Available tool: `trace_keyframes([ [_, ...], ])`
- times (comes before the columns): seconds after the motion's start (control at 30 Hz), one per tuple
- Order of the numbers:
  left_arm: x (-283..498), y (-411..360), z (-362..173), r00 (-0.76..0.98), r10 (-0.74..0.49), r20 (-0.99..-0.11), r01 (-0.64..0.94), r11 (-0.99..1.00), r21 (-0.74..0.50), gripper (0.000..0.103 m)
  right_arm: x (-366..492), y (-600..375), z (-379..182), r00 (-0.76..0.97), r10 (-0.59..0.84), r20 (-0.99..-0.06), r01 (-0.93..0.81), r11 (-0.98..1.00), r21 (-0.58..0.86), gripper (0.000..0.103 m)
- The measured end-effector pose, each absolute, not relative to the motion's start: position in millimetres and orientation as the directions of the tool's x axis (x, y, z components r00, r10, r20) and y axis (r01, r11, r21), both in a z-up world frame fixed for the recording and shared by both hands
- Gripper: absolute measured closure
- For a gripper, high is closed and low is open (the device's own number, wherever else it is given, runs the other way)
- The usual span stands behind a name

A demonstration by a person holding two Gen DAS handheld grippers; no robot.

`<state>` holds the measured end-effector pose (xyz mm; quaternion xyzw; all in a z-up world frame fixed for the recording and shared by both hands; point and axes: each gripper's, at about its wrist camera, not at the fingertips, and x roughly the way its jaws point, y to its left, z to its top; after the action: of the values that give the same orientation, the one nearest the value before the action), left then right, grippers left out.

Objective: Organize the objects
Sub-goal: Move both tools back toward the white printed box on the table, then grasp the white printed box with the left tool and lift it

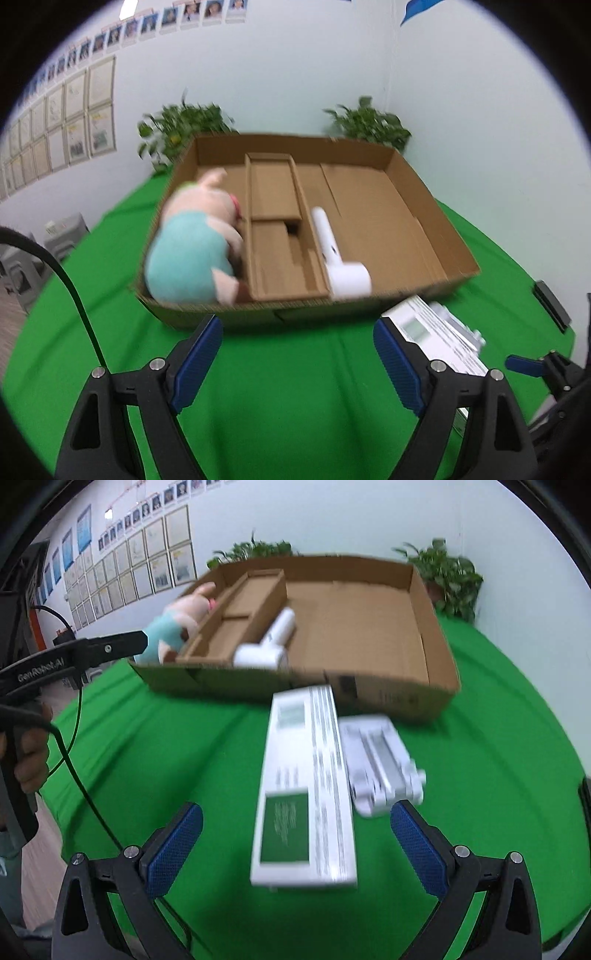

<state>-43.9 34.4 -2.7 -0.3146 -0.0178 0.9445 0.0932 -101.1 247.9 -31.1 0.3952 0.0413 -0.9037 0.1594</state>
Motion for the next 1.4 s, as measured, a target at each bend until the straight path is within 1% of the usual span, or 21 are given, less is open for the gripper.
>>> trace_keyframes([
  [0.03,-44.6,35.4,-6.6,-0.774,0.196,-0.602,-0.171,-0.980,-0.100,0.019,-101.7,249.2,-36.4,-0.628,-0.254,-0.735,0.311,-0.948,0.062,0.002],
  [0.1,-43.7,40.9,-13.0,-0.752,0.217,-0.623,-0.187,-0.976,-0.114,0.019,-100.8,252.2,-42.7,-0.609,-0.252,-0.752,0.296,-0.952,0.080,0.008],
  [0.17,-43.0,45.4,-19.4,-0.733,0.245,-0.635,-0.206,-0.969,-0.136,0.019,-98.0,250.2,-45.6,-0.599,-0.246,-0.762,0.297,-0.952,0.074,0.029],
  [0.2,-44.0,47.2,-21.3,-0.725,0.260,-0.638,-0.216,-0.965,-0.148,0.019,-96.9,248.0,-47.2,-0.595,-0.246,-0.766,0.304,-0.950,0.069,0.033],
  [0.23,-45.3,48.9,-23.2,-0.715,0.274,-0.643,-0.226,-0.961,-0.158,0.019,-95.7,244.7,-48.8,-0.589,-0.244,-0.771,0.312,-0.948,0.062,0.041],
  [0.33,-48.0,53.1,-26.6,-0.677,0.320,-0.663,-0.260,-0.947,-0.191,0.019,-93.7,238.3,-50.8,-0.568,-0.273,-0.776,0.327,-0.941,0.091,0.041],
  [0.43,-52.6,53.9,-28.8,-0.623,0.386,-0.680,-0.290,-0.922,-0.258,0.019,-88.6,231.2,-46.5,-0.550,-0.327,-0.769,0.356,-0.924,0.138,0.041],
  [0.5,-55.7,52.5,-29.1,-0.599,0.425,-0.679,-0.302,-0.905,-0.300,0.019,-85.1,228.9,-40.9,-0.537,-0.368,-0.759,0.372,-0.911,0.179,0.039],
  [0.53,-57.0,51.7,-29.5,-0.587,0.443,-0.677,-0.307,-0.896,-0.321,0.019,-83.0,226.9,-37.7,-0.523,-0.397,-0.754,0.388,-0.899,0.204,0.028],
  [0.57,-59.2,51.1,-30.6,-0.568,0.467,-0.677,-0.314,-0.884,-0.346,0.019,-81.2,224.5,-36.1,-0.514,-0.412,-0.752,0.404,-0.890,0.211,0.004],
  [0.6,-63.1,51.1,-33.0,-0.538,0.498,-0.680,-0.323,-0.867,-0.379,0.019,-79.2,221.7,-34.8,-0.518,-0.415,-0.748,0.417,-0.886,0.203,0.001],
  [0.7,-74.2,54.8,-43.0,-0.451,0.563,-0.693,-0.341,-0.826,-0.449,0.019,-74.6,217.3,-30.4,-0.549,-0.392,-0.738,0.438,-0.887,0.146,0.001],
  [0.9,-89.4,64.3,-60.5,-0.320,0.666,-0.674,-0.347,-0.744,-0.571,0.021,-81.3,223.3,-33.9,-0.550,-0.368,-0.749,0.388,-0.907,0.160,0.001],
  [1.0,-94.0,68.9,-68.5,-0.264,0.694,-0.670,-0.345,-0.717,-0.606,0.023,-82.6,224.0,-38.4,-0.525,-0.390,-0.757,0.391,-0.900,0.192,0.005],
  [1.1,-96.6,73.6,-74.7,-0.235,0.703,-0.671,-0.345,-0.706,-0.619,0.032,-81.6,219.5,-41.2,-0.507,-0.400,-0.763,0.411,-0.891,0.194,0.012],
  [1.13,-96.8,74.7,-76.6,-0.228,0.706,-0.670,-0.341,-0.702,-0.625,0.033,-80.9,217.9,-41.7,-0.502,-0.407,-0.763,0.419,-0.886,0.197,0.016],
  [1.17,-96.7,75.3,-77.8,-0.224,0.707,-0.671,-0.339,-0.702,-0.626,0.039,-80.4,216.8,-42.3,-0.500,-0.410,-0.763,0.423,-0.884,0.198,0.021],
  [1.2,-96.5,76.2,-79.2,-0.220,0.706,-0.673,-0.337,-0.703,-0.626,0.042,-80.3,215.6,-43.2,-0.498,-0.408,-0.765,0.425,-0.884,0.195,0.023],
  [1.27,-96.6,78.2,-82.4,-0.214,0.701,-0.680,-0.334,-0.707,-0.623,0.044,-81.2,214.2,-46.6,-0.492,-0.402,-0.773,0.424,-0.885,0.190,0.034],
  [1.4,-99.1,78.4,-87.6,-0.202,0.696,-0.689,-0.312,-0.712,-0.629,0.044,-79.9,210.9,-50.6,-0.484,-0.392,-0.782,0.428,-0.886,0.179,0.035],
])
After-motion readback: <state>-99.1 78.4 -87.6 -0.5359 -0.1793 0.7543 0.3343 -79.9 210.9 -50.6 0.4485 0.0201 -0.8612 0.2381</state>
